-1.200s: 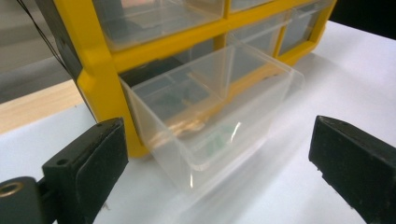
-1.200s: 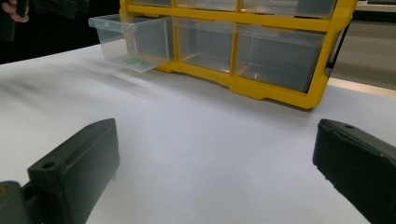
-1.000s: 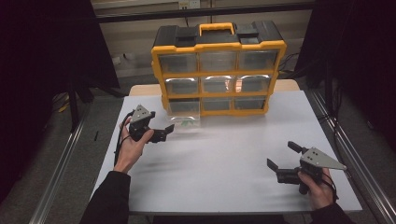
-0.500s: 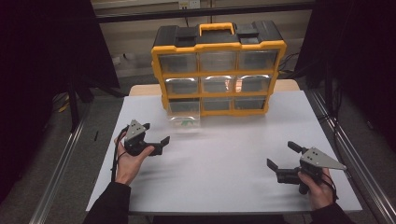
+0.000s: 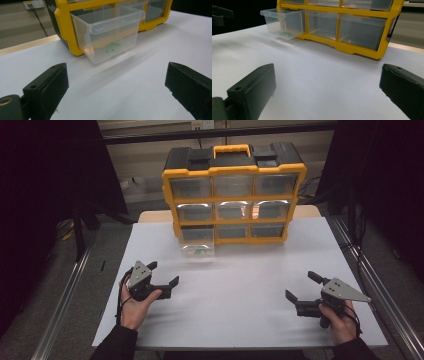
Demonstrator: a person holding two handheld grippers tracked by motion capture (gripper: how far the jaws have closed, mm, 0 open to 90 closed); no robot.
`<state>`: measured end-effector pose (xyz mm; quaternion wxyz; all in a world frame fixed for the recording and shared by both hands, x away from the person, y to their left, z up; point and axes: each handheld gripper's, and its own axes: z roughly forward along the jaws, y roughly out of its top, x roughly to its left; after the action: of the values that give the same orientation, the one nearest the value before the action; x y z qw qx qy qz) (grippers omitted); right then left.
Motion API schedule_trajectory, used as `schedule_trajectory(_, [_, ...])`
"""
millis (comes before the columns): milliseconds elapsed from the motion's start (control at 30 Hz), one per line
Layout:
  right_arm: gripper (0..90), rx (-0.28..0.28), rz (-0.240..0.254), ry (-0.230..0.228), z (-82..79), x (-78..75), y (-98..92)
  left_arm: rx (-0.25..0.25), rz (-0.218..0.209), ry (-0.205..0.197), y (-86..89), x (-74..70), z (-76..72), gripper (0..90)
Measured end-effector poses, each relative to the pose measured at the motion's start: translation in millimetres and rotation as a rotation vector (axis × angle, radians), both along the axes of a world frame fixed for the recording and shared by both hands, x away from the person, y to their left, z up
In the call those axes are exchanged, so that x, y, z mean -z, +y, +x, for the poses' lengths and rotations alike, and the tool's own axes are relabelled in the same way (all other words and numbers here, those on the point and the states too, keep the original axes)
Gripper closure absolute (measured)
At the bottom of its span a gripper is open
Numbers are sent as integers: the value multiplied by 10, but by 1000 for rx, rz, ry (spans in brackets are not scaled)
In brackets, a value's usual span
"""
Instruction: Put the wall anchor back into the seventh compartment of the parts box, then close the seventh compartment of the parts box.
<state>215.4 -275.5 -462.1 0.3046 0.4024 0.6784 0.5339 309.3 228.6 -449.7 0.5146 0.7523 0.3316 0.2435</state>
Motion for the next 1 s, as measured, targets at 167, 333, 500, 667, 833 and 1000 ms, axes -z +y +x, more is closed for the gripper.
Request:
schedule_trajectory(167, [4,4,-1,5,6,-3,7,-15,-40,2,82,14,-105,49])
schedule_trajectory(333, [4,3,-5,1,7,-3,3,-32,-101,-3,182,36,-216,51])
schedule_trajectory(500, [4,2,-1,1,5,-2,-2,-42,-106,26,258,82,-311,47])
schedule_trajectory(667, [4,2,2,0,0,-3,0,-51,-99,18,296,97,-410,47])
schedule_trajectory(833, [4,0,2,2,-4,-4,5,-46,-101,27,304,89,-433,47])
schedule_trajectory(1000, [4,-1,0,-1,4,-3,-3,-22,-92,25,220,63,-436,47])
